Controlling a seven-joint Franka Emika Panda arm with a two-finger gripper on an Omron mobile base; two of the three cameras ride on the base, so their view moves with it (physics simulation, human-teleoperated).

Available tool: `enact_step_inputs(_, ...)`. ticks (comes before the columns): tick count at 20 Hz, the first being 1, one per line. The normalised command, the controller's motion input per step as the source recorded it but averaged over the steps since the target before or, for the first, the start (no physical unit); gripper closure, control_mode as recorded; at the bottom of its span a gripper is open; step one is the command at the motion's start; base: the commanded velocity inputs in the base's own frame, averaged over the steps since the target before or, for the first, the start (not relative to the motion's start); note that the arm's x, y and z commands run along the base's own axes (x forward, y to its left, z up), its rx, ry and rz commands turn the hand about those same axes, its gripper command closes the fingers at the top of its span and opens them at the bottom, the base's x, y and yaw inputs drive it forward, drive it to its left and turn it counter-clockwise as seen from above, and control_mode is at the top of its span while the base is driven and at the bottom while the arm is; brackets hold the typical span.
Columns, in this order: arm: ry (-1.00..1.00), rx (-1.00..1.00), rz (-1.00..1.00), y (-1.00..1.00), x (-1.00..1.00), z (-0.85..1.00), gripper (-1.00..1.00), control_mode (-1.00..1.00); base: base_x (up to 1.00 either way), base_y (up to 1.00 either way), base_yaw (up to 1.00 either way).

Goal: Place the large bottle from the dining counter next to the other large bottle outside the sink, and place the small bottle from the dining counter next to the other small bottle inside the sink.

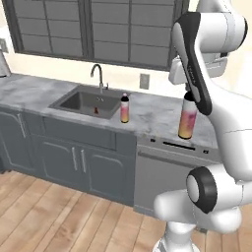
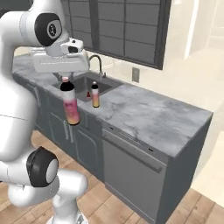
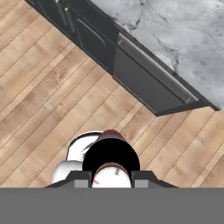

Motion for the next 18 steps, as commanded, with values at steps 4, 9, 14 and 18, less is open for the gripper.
enact_step_inputs(4, 0.00, 0.00, 0.00, 0.00, 0.00, 0.00, 1.00, 1.00, 0.66, 0.00, -0.44)
enact_step_inputs(9, 0.00, 0.00, 0.00, 0.00, 0.00, 0.00, 1.00, 1.00, 0.59, 0.26, -0.35)
enact_step_inputs(14, 0.00, 0.00, 0.00, 0.00, 0.00, 0.00, 1.00, 1.00, 0.51, 0.65, -0.21)
enact_step_inputs(18, 0.00, 0.00, 0.00, 0.00, 0.00, 0.00, 1.00, 1.00, 0.42, 0.41, -0.21)
